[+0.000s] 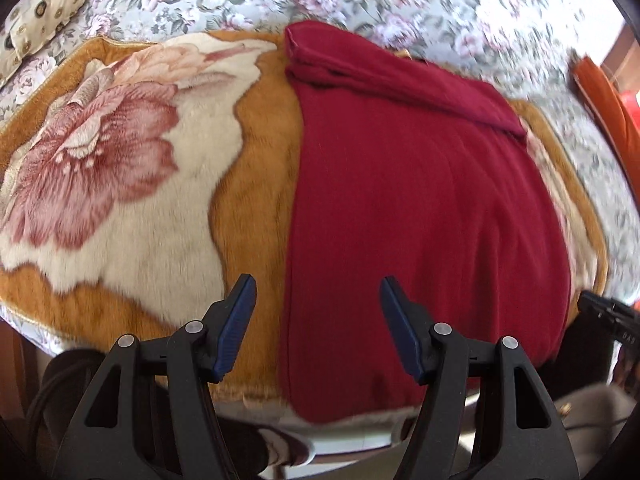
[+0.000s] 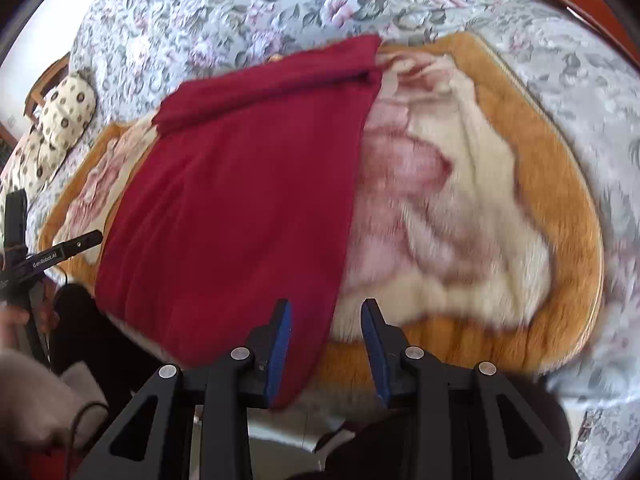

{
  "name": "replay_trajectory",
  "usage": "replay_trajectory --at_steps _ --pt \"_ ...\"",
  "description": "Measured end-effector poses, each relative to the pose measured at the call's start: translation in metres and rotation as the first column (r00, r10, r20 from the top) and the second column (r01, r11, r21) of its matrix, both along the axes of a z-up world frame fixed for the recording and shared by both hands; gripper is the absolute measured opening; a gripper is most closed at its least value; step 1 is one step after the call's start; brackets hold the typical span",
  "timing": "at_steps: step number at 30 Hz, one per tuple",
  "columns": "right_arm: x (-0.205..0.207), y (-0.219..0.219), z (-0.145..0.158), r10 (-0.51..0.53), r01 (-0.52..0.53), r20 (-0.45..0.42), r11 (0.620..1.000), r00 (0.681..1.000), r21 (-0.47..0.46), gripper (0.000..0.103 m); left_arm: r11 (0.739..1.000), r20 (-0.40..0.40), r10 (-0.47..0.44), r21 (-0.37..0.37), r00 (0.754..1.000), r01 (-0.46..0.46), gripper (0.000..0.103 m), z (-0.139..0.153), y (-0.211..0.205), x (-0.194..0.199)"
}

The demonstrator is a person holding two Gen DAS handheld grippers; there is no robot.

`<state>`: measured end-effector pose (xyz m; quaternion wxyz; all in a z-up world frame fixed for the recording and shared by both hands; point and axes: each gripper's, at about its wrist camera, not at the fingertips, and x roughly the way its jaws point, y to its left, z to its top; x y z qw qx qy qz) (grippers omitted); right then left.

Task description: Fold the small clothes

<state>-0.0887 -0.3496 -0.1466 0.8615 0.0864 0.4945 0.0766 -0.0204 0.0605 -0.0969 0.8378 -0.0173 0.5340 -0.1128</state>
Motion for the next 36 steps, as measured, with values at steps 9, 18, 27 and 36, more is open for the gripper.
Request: replay_trajectory --at_steps 9,18,27,36 --pt "-0.022 0.002 -0.028 -0.028 0.034 -0.049 0.991 0.998 0.128 0.038 0.997 -0.065 0.069 -0.016 0.995 -0.071 0.064 -0.018 0.015 -0.012" --pt "-0.021 0.007 -0.037 -0.013 0.022 -0.063 0.988 0.998 0.151 0.042 0.997 -0.097 0.059 -0.038 0.994 -0.063 0.064 -0.027 0.015 -0.018" --pt "-0.014 0.013 -0.037 -0.010 0.020 -0.069 0.990 0.998 0.142 0.043 0.998 -0.098 0.054 -0.028 0.994 -0.057 0.073 -0.031 0.007 -0.016" --pt "-0.010 0.016 -0.040 -0.023 0.032 -0.064 0.990 0.998 0.139 0.046 1.000 -0.092 0.020 -0.002 0.996 -0.020 0.084 -0.034 -0.009 -0.019"
